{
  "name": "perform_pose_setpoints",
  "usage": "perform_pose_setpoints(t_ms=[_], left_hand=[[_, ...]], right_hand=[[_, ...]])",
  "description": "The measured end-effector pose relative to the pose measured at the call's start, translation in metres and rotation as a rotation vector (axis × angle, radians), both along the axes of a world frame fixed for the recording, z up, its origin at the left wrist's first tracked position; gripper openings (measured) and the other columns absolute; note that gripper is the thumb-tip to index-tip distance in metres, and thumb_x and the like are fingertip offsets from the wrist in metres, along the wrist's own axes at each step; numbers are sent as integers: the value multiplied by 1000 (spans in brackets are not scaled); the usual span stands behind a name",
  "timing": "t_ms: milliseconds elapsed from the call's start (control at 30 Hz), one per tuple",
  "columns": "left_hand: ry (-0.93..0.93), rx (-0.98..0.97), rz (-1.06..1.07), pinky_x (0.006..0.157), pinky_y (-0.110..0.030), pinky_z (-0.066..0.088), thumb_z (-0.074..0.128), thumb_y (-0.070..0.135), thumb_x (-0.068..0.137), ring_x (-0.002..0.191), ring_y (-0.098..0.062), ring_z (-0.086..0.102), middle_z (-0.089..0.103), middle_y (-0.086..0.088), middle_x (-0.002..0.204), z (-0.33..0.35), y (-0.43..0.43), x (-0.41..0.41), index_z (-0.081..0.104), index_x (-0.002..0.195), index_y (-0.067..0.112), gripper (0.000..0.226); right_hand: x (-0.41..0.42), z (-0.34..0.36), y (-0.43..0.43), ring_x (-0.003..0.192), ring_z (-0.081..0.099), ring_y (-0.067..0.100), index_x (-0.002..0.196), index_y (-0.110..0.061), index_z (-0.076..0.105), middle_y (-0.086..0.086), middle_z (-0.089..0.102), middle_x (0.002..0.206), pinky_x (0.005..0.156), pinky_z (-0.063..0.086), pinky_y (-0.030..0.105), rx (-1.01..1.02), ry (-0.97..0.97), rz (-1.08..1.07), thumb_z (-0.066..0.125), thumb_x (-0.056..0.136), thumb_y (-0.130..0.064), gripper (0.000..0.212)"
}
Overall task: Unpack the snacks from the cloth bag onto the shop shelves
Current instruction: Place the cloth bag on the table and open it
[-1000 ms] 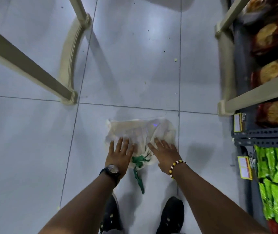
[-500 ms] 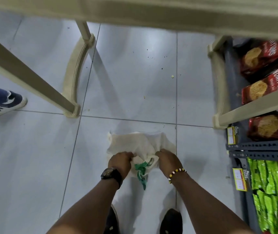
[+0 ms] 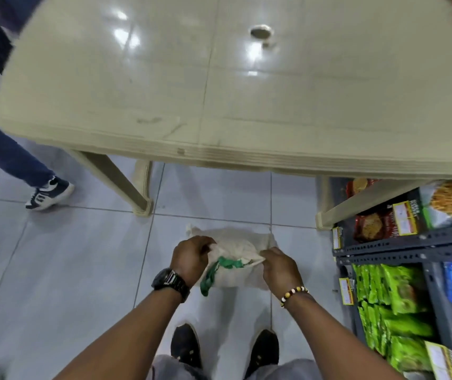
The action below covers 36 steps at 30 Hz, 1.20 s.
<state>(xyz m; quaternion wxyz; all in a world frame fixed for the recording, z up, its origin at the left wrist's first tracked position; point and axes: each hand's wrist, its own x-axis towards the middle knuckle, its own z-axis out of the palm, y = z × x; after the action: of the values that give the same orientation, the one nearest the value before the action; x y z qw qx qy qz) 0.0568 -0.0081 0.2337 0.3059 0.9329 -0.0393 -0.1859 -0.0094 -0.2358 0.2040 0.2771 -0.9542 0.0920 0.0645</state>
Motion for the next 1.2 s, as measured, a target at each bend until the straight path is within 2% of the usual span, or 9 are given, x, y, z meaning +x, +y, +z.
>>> perform_pose_setpoints(t_ms=[167,300,433,533,667,800,933,1067,1200], left_hand=[[-163,-132,-17,78,-35,57,53,20,77,86,-21,70,76,4,92,156,4,-4,76,94,25,29],[-292,-184,-43,83,-35,57,52,18,78,92,-20,70,76,2,100,291,12,0,76,101,20,33],[-506,-243,-49,74,-22,51,61,3,80,85,-15,69,76,5,95,410,20,16,76,96,20,28],[-602,-302,-39,73,-5,43,61,3,82,85,-7,65,74,10,95,489,23,34,76,95,23,27],[-712,-321,-87,82,-19,49,64,1,84,94,-15,69,76,3,102,563,21,68,76,98,19,26],[-752,-315,-97,82,-21,47,62,4,88,94,-18,68,75,0,104,603,13,101,76,99,20,24],[-749,-317,-84,76,-19,45,62,6,90,89,-18,69,76,1,101,618,-3,137,77,98,22,23],[-727,-266,-95,78,-19,45,61,5,89,91,-17,69,77,0,100,612,-25,178,77,99,21,25],[-647,-219,-61,85,-26,51,60,5,87,96,-18,68,77,2,101,581,-52,222,77,98,23,27]], right_hand=[[-6,148,3,80,70,28,97,-17,75,5,73,94,72,49,25,41,-128,-29,64,70,1,34],[-6,282,8,82,66,20,96,-17,74,3,72,91,70,42,17,95,-298,-32,59,71,-2,33],[3,408,15,76,61,14,91,-16,73,1,70,83,66,44,21,76,-540,-48,62,72,5,30],[19,485,19,81,60,12,92,-10,74,4,70,86,70,43,16,70,-684,-72,65,70,15,35],[49,558,19,76,61,11,89,-11,75,3,71,84,68,40,12,25,-825,-104,67,71,11,30],[77,596,14,80,60,11,89,-9,75,5,71,83,71,35,-2,39,-901,-122,65,72,12,28],[111,610,-1,85,59,12,88,-7,75,7,73,84,75,32,-7,22,-942,-140,62,72,9,27],[155,598,-25,84,59,12,88,-9,75,5,73,83,74,32,-7,26,-908,-138,61,73,5,25],[209,571,-58,77,63,13,89,-10,76,5,73,84,71,37,3,29,-821,-98,61,75,4,25]])
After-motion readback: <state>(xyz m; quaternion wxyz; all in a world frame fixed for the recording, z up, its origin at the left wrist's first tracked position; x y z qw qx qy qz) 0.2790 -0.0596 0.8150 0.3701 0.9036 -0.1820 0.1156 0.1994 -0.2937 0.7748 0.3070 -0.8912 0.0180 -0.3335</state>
